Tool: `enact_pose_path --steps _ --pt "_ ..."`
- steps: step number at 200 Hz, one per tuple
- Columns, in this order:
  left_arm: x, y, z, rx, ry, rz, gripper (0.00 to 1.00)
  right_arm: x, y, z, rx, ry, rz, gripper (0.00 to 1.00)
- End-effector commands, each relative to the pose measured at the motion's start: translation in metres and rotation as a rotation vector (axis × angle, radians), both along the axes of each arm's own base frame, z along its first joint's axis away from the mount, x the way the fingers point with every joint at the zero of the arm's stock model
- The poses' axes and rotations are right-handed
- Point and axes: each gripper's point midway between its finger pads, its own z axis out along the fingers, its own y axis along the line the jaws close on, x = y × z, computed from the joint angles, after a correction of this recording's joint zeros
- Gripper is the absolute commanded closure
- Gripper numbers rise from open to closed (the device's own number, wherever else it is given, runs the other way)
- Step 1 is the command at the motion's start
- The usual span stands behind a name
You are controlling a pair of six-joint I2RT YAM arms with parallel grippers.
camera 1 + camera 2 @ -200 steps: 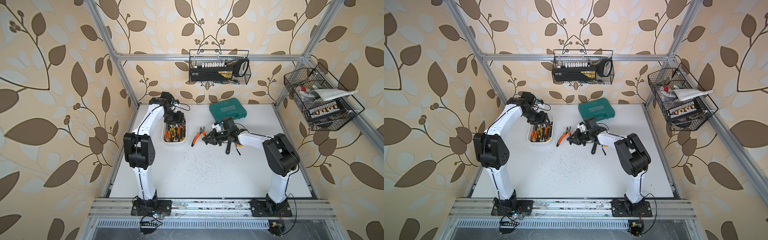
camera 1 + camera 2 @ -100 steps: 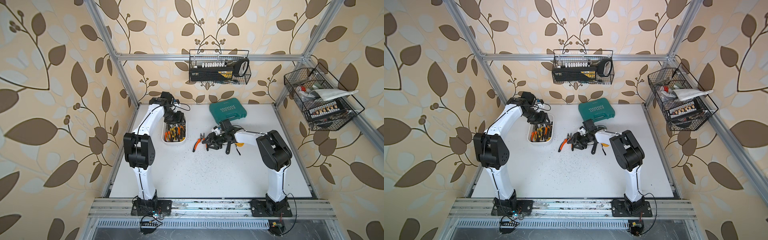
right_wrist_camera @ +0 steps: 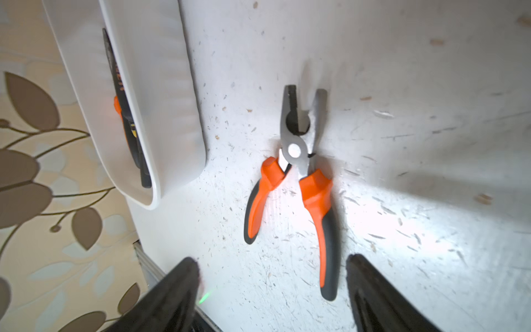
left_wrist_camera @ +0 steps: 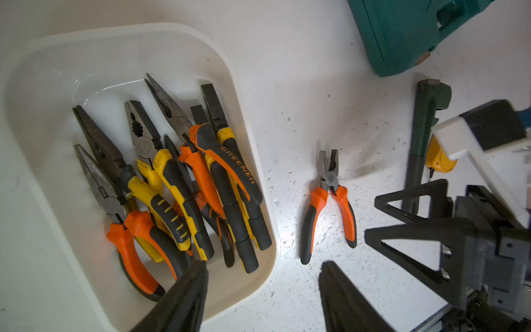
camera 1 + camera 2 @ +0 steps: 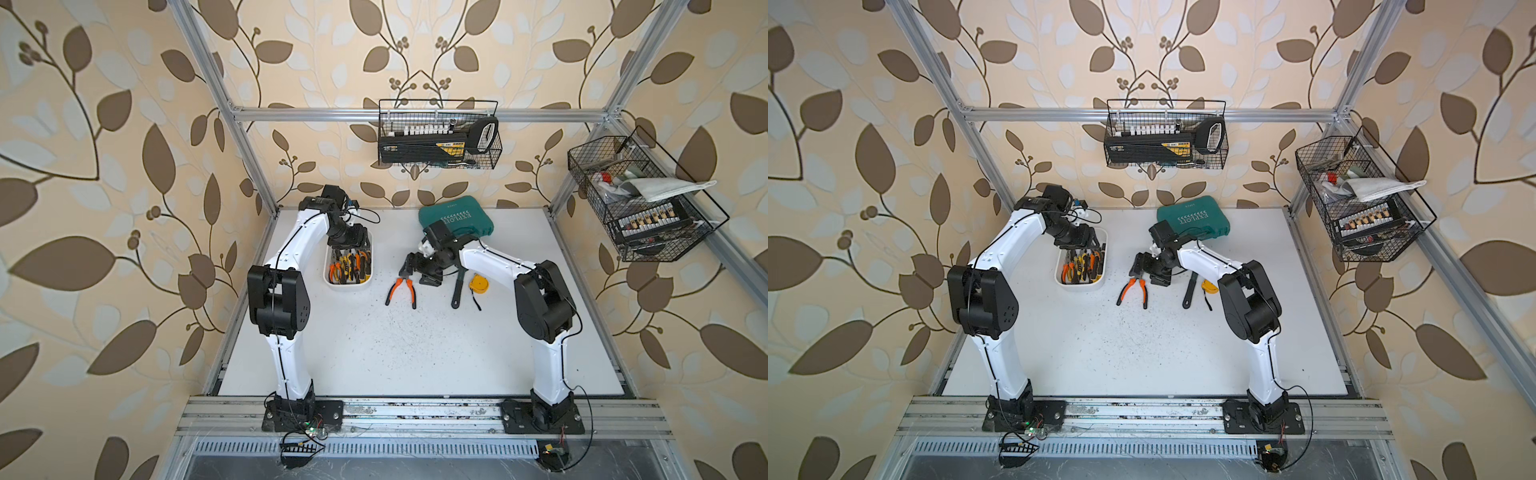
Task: Take the pliers out of the storage box
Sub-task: Place the pliers at the center of the board, then adjust the pliers at the center of the board.
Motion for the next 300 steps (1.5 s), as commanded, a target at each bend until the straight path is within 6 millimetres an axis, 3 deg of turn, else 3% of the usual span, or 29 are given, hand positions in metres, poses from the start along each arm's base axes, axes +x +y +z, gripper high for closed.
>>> enact_pose_path --steps 1,20,56,99,133,178,194,236,255,274,290,300 --pt "0.004 0.027 0.020 0.034 -0.073 0.059 0.34 -0.017 -0.023 -0.029 -0.327 0.050 0.036 0.07" --pt "0.007 0.052 0.023 0.036 -0.086 0.123 0.34 -0.016 -0.021 -0.029 -0.442 0.054 0.043 0.01" --pt "0.007 0.085 0.029 0.056 -0.116 0.182 0.32 -0.014 -0.014 -0.036 -0.518 0.061 0.052 0.00" --pt "0.000 0.082 0.023 0.028 -0.092 0.178 0.29 -0.017 -0.006 -0.057 -0.506 0.116 0.064 0.01" --pt "-0.001 0.079 0.019 0.014 -0.078 0.176 0.29 -0.012 0.010 -0.053 -0.471 0.093 0.077 0.00" --pt "-0.001 0.077 0.018 0.002 -0.072 0.174 0.29 -0.006 0.014 -0.061 -0.476 0.089 0.072 0.01" --pt "-0.001 0.077 0.017 0.000 -0.068 0.174 0.29 -0.002 0.015 -0.066 -0.481 0.085 0.069 0.06" --pt "-0.002 0.075 0.016 0.000 -0.061 0.168 0.29 -0.005 0.013 -0.078 -0.512 0.116 0.085 0.11" --pt "-0.002 0.075 0.014 -0.003 -0.057 0.164 0.28 -0.006 0.009 -0.076 -0.526 0.109 0.088 0.20" --pt "-0.002 0.073 0.013 -0.007 -0.051 0.162 0.28 -0.006 0.009 -0.073 -0.512 0.103 0.088 0.23" --pt "-0.002 0.071 0.011 -0.008 -0.044 0.157 0.27 -0.007 0.011 -0.072 -0.499 0.103 0.089 0.31" --pt "-0.003 0.070 0.010 -0.009 -0.039 0.156 0.27 -0.007 0.012 -0.072 -0.492 0.105 0.090 0.44"
